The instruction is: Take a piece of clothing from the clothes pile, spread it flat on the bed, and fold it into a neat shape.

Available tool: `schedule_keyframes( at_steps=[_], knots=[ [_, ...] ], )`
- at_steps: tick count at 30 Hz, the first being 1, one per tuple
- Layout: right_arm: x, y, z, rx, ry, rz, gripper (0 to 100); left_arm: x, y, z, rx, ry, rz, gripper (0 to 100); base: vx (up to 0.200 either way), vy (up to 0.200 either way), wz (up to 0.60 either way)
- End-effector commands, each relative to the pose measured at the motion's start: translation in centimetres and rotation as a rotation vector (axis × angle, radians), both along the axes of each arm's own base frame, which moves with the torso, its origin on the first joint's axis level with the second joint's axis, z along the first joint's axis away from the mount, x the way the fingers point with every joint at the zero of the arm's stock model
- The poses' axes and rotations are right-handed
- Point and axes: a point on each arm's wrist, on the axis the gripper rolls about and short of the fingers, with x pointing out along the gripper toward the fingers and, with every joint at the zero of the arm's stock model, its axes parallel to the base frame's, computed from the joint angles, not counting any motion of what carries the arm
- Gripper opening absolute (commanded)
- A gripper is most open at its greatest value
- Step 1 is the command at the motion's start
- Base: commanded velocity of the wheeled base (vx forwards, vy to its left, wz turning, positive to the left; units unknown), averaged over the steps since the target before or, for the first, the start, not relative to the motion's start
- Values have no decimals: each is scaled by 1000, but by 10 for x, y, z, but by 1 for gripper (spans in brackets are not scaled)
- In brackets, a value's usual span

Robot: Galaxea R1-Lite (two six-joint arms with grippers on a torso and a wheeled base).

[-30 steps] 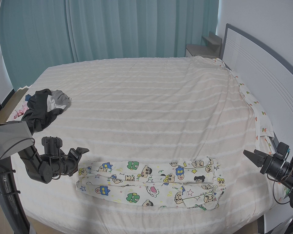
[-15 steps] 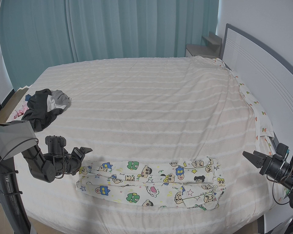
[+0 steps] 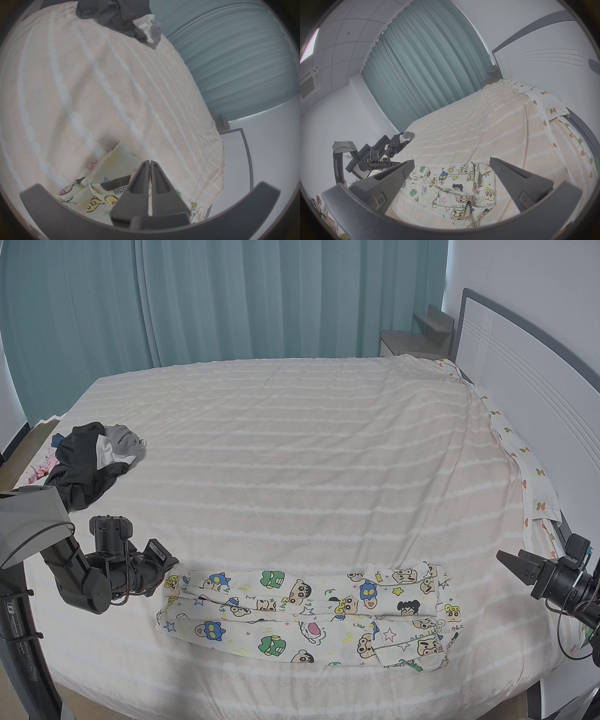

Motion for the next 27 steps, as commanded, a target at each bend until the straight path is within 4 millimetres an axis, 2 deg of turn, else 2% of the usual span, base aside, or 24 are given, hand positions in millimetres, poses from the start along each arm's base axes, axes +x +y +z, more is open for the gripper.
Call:
schedule_keyframes(
  at_steps=[1, 8, 18, 22, 27],
  knots=[
    [2, 0, -2, 1, 12, 1, 100, -2, -2, 21, 1, -70, -7, 0, 0, 0, 0],
    [1, 0, -2, 0, 10, 1, 100, -2, -5, 40, 3, -160, -18, 0, 0, 0, 0],
    [1, 0, -2, 0, 10, 0, 100, 0, -6, 47, 8, -192, -25, 0, 0, 0, 0],
    [1, 0, -2, 0, 9, 0, 100, -2, -5, 40, 68, -183, -55, 0, 0, 0, 0],
    [1, 0, -2, 0, 9, 1, 100, -6, -4, 21, 79, -114, -61, 0, 0, 0, 0]
  ],
)
